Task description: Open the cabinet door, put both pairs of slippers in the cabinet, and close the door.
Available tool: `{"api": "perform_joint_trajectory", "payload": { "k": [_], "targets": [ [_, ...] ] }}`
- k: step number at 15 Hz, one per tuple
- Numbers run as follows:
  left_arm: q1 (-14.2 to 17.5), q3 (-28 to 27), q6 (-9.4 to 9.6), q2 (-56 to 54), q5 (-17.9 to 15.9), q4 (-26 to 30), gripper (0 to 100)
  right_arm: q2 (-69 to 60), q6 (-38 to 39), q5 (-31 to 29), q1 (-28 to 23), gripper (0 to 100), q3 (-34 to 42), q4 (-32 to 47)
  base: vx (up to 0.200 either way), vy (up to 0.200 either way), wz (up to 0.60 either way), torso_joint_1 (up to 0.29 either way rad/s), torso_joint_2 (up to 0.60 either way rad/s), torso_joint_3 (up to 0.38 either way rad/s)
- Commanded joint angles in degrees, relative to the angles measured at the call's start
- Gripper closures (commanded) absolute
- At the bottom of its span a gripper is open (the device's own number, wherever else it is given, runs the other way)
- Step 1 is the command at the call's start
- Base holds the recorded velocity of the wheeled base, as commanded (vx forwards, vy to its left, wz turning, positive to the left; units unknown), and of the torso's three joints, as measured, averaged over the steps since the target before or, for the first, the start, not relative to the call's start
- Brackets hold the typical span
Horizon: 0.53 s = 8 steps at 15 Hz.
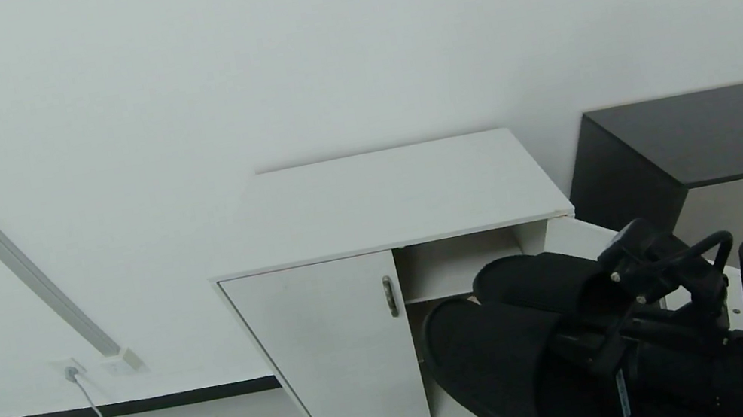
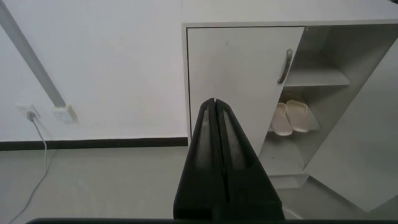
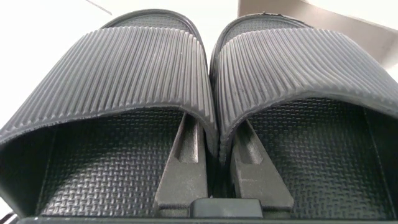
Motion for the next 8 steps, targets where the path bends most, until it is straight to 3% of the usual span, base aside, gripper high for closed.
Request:
{"api": "perform_joint_trajectory", "payload": {
  "k": [1, 8],
  "targets": [
    [0.02, 0.0, 0.0, 0.08, 0.04, -0.02, 100, -0.33, -0.06, 0.0, 0.0, 100, 0.07, -0.03, 0.0, 0.0, 0.0, 0.0, 0.0, 0.0],
    [0.02, 0.0, -0.35, -0.01, 0.13, -0.02, 100, 2.22, -0.23, 0.0, -0.18, 100, 0.16, -0.12, 0.0, 0.0, 0.0, -0.009, 0.02, 0.01]
  ]
}}
